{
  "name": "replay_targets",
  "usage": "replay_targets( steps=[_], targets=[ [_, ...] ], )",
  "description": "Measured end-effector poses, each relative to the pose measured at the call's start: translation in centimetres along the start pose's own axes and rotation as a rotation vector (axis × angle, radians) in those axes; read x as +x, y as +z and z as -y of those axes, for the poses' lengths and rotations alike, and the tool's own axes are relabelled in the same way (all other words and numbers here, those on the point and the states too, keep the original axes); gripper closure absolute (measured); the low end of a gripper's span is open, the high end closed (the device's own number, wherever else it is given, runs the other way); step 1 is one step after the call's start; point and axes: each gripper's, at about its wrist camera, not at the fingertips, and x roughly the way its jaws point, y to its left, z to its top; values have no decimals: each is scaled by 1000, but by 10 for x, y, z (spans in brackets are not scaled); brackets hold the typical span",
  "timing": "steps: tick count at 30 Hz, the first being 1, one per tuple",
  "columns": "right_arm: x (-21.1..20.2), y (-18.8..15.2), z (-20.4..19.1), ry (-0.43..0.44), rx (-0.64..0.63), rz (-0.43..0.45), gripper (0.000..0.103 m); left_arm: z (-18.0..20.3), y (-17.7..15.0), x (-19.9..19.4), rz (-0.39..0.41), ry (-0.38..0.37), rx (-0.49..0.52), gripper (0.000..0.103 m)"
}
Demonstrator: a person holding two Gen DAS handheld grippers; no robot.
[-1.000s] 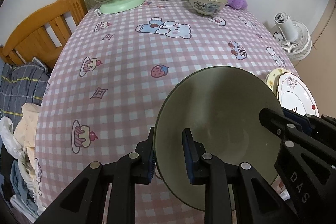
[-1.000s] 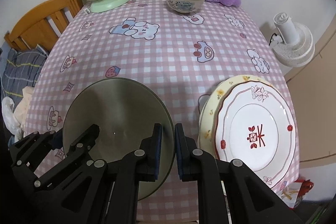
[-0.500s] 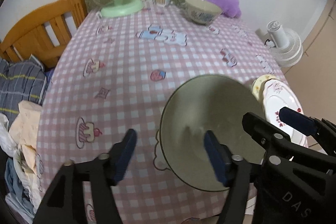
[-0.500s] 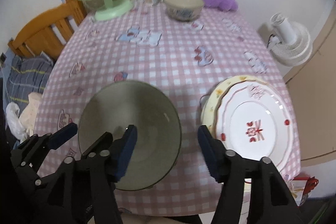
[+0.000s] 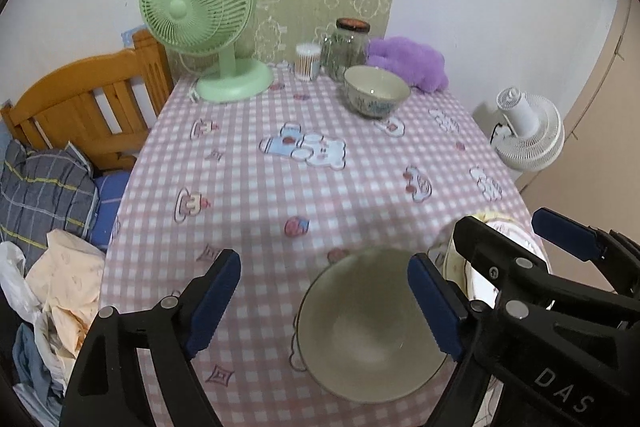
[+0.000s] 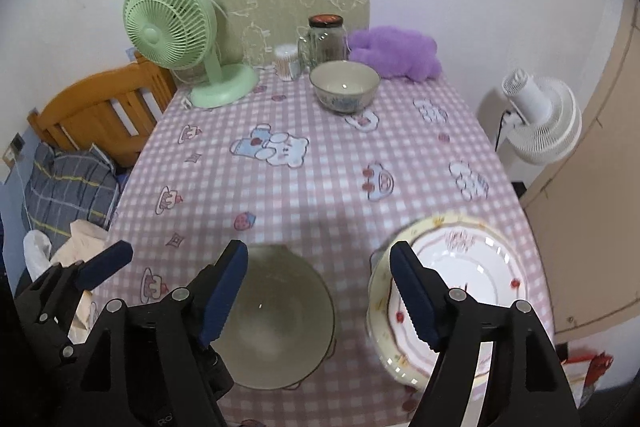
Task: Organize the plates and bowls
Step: 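Move both grippers to the green-rimmed bowl beside the glass jar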
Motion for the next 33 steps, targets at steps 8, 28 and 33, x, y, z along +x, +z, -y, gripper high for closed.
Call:
replay_targets(
  steps=[8, 28, 33],
  targets=[
    [4, 38, 21, 56, -12, 40, 27, 22, 40, 4, 47, 70, -8, 16],
    [72, 152, 72, 168, -123, 49, 27, 50, 132, 75, 53, 200, -158, 17],
    [101, 177, 77, 223, -153, 52, 27, 53, 152, 94, 80, 266, -162, 17]
  ],
)
